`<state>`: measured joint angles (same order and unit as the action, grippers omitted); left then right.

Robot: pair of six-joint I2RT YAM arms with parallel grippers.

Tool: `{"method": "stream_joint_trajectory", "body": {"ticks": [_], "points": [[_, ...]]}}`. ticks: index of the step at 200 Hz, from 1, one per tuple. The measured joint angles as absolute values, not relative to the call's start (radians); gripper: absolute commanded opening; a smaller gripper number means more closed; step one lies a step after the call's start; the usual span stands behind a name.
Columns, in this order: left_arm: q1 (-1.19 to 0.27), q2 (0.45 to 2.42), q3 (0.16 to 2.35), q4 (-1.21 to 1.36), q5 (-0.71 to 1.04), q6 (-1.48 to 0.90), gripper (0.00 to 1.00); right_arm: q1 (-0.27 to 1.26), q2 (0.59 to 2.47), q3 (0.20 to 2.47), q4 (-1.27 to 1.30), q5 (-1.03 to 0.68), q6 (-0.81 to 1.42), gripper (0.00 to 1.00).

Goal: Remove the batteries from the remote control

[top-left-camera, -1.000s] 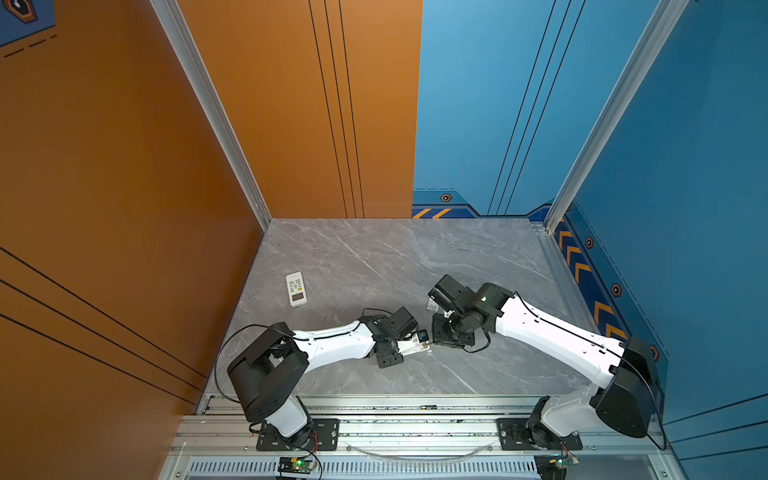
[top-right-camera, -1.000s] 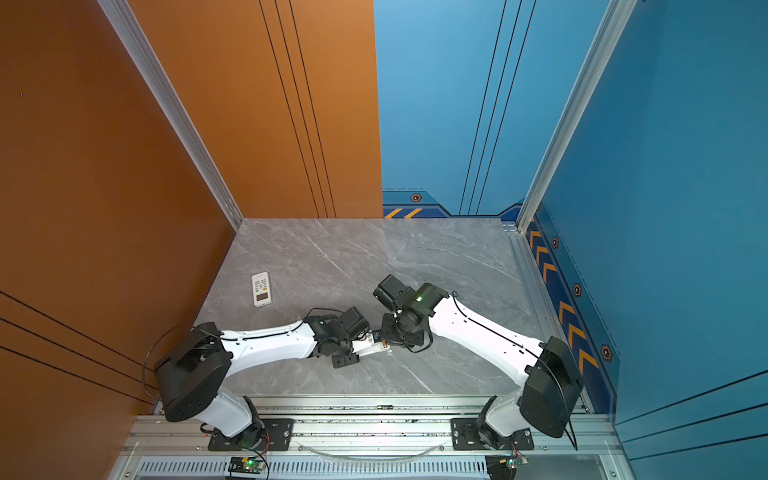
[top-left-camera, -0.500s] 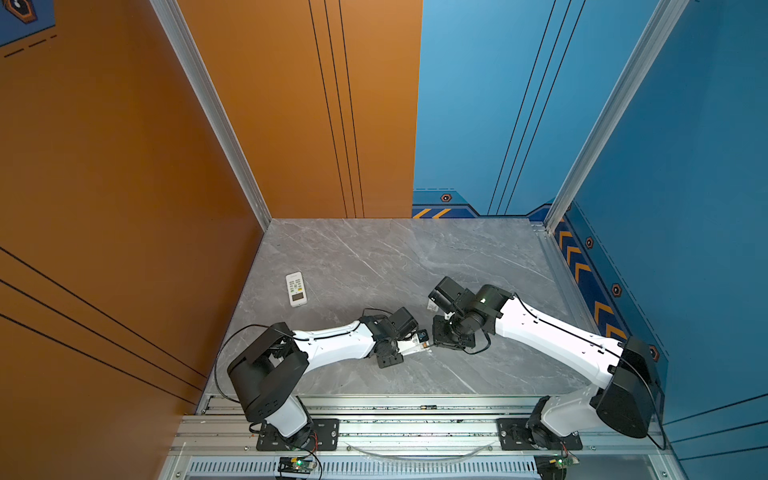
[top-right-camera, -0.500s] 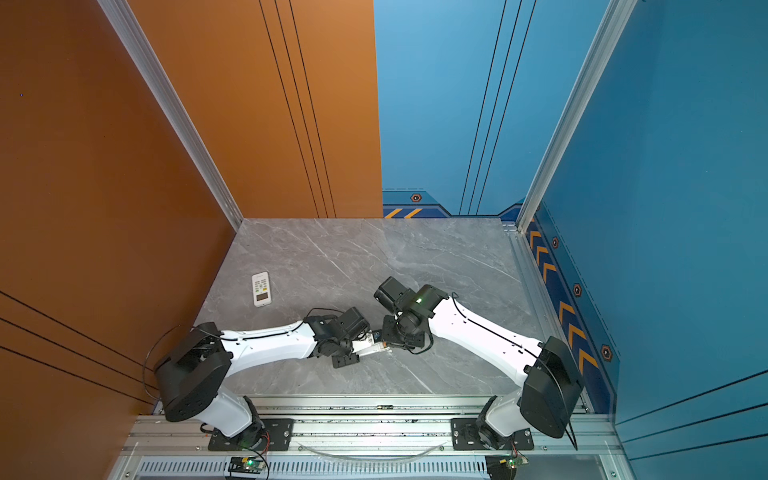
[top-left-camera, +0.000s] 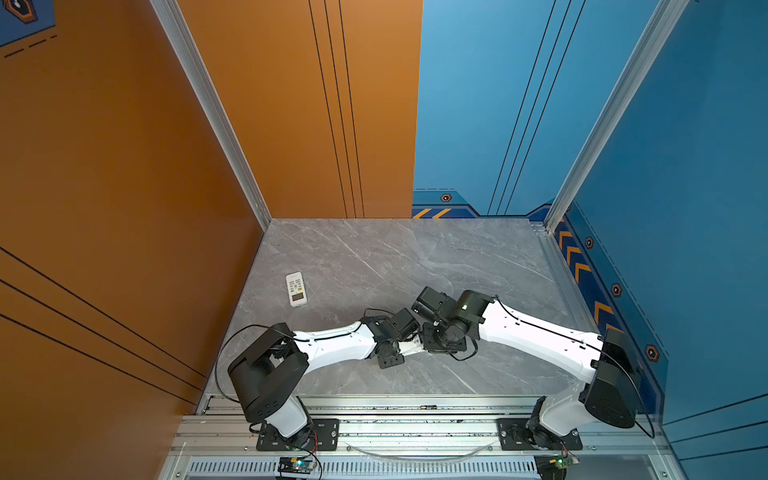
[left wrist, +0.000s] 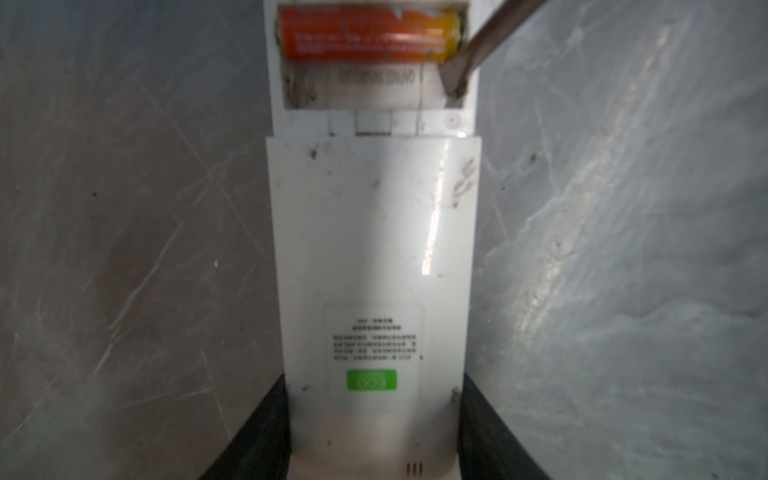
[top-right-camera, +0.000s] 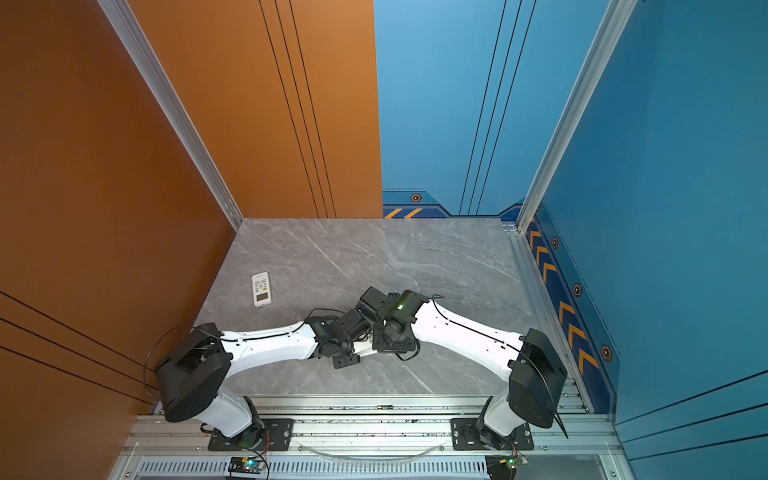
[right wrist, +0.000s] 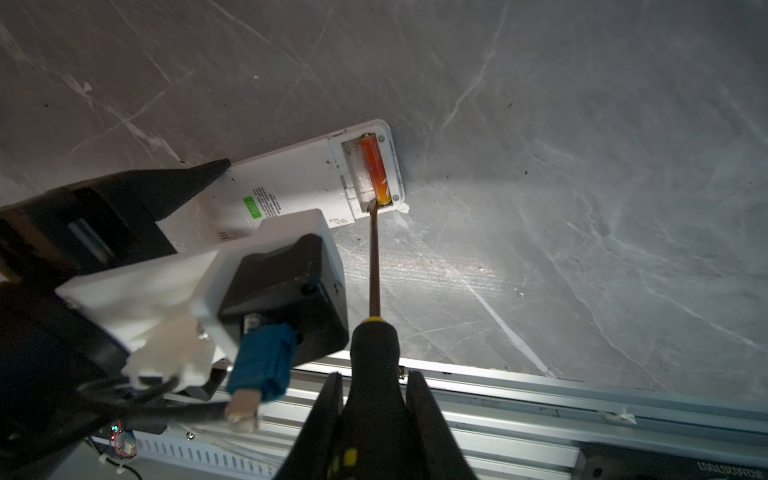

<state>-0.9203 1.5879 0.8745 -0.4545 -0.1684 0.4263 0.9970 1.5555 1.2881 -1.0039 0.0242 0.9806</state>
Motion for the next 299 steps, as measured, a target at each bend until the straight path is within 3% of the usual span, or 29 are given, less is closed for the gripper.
{"method": "stream_joint_trajectory", "body": {"ticks": [128, 210, 299], "points": [[-0.924, 1.598, 0.925, -0.460, -0.149, 0.322, 0.00, 1.210, 1.555, 1.228, -0.988, 0.372, 1.306, 0.00], [-0.920, 1.680, 1.013, -0.513, -0.084, 0.176, 0.00, 1.309, 1.672, 1.232, -1.011, 0.559, 1.460, 0.00], [-0.848, 1.740, 1.093, -0.679, 0.107, 0.150, 0.00, 1.388, 1.799, 1.233, -1.037, 0.844, 1.598, 0.00]]}}
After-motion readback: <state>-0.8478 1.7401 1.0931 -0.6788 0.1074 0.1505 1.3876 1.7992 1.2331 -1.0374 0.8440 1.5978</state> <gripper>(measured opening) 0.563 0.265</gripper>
